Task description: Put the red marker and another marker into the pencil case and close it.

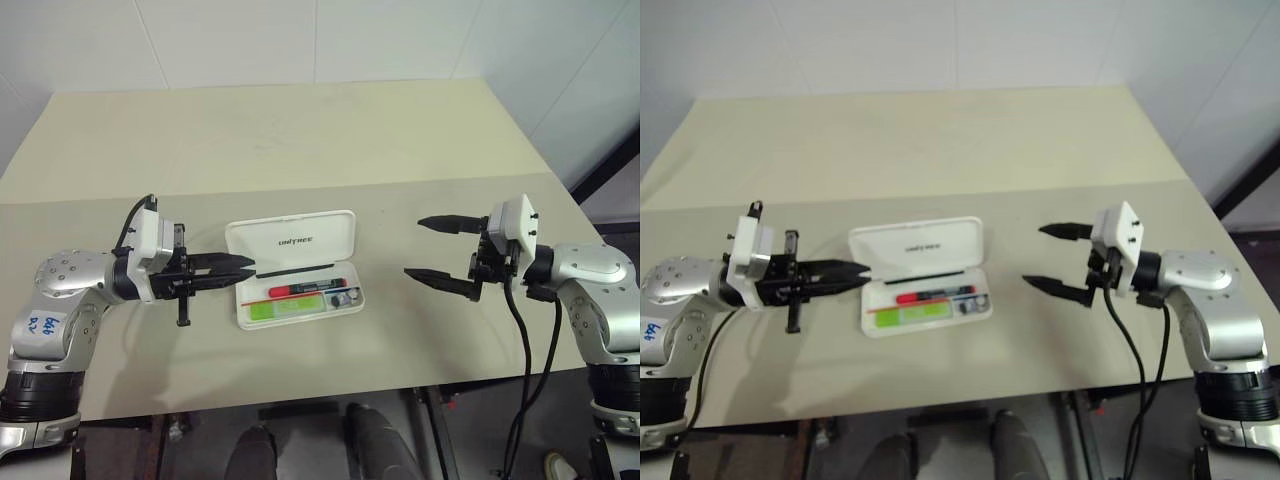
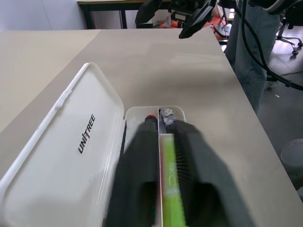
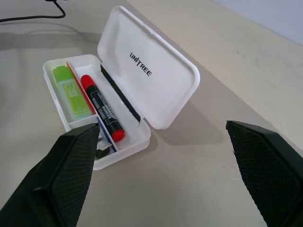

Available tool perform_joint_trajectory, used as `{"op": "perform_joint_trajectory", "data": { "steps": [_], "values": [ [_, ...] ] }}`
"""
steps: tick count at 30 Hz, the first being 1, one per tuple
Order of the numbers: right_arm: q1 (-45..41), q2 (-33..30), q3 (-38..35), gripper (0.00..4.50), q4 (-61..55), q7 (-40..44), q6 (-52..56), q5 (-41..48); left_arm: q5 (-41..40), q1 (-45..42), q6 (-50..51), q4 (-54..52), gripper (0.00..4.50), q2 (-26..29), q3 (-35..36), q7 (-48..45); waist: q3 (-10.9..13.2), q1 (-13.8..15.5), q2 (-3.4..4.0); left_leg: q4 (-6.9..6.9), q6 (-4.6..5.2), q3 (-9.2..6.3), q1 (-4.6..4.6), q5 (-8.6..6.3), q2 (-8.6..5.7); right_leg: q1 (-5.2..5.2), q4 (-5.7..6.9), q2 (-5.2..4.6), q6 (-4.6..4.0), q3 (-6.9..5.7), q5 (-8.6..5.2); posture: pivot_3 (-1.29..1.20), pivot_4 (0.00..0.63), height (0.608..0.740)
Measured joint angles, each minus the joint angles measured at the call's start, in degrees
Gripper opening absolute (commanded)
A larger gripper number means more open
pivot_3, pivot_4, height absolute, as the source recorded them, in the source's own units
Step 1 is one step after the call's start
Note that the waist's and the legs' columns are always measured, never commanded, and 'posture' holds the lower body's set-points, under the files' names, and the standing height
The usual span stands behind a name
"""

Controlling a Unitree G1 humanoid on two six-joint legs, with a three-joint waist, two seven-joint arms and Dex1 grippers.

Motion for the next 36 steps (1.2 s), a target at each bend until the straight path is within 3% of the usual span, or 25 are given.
{"op": "perform_joint_trajectory", "data": {
  "steps": [10,14,20,26,36],
  "values": [
    [1.6,-0.4,0.0,4.5,-1.6,-1.6,-0.2,0.0,-0.1,-1.3,0.1,0.5,0.04,-2.6,0.1,2.5,0.0,0.1,0.0,0.0,0.0,0.0,-0.01,0.0,0.0,0.0,-0.01,0.0,0.02,0.0,0.01,0.0,0.15,0.74],
    [1.8,-0.5,-0.1,4.5,-2.2,-2.4,-0.1,0.1,-0.1,-9.7,1.1,7.4,0.04,-7.5,3.3,13.7,0.0,0.8,-0.02,0.15,0.01,-0.03,-0.01,0.0,0.0,0.03,0.04,0.02,0.07,0.0,0.05,0.0,0.15,0.74],
    [1.9,-0.5,-0.1,4.5,-2.7,-3.5,-0.1,0.1,3.2,-14.2,1.7,14.1,0.04,-7.7,4.8,22.5,0.0,0.9,-0.01,-0.01,0.0,-0.01,0.04,0.0,0.0,0.02,0.03,0.03,0.08,0.0,0.04,0.0,0.15,0.74],
    [2.0,-0.3,0.0,4.5,-3.8,-4.2,0.0,0.1,7.7,-13.4,3.7,18.3,0.04,-6.5,0.9,21.9,0.0,1.5,-0.01,-0.04,0.0,-0.01,-0.01,0.0,0.0,-0.01,-0.01,0.02,0.07,0.0,0.04,0.0,0.15,0.74],
    [2.0,-0.3,0.0,4.5,-4.1,-4.9,0.0,0.2,7.6,-12.7,8.3,17.9,0.04,-5.3,-2.5,12.1,0.0,1.6,-0.01,-0.02,0.0,-0.01,-0.01,0.0,0.0,-0.01,0.01,0.02,0.05,0.0,0.03,0.0,0.15,0.74]
  ]
}}
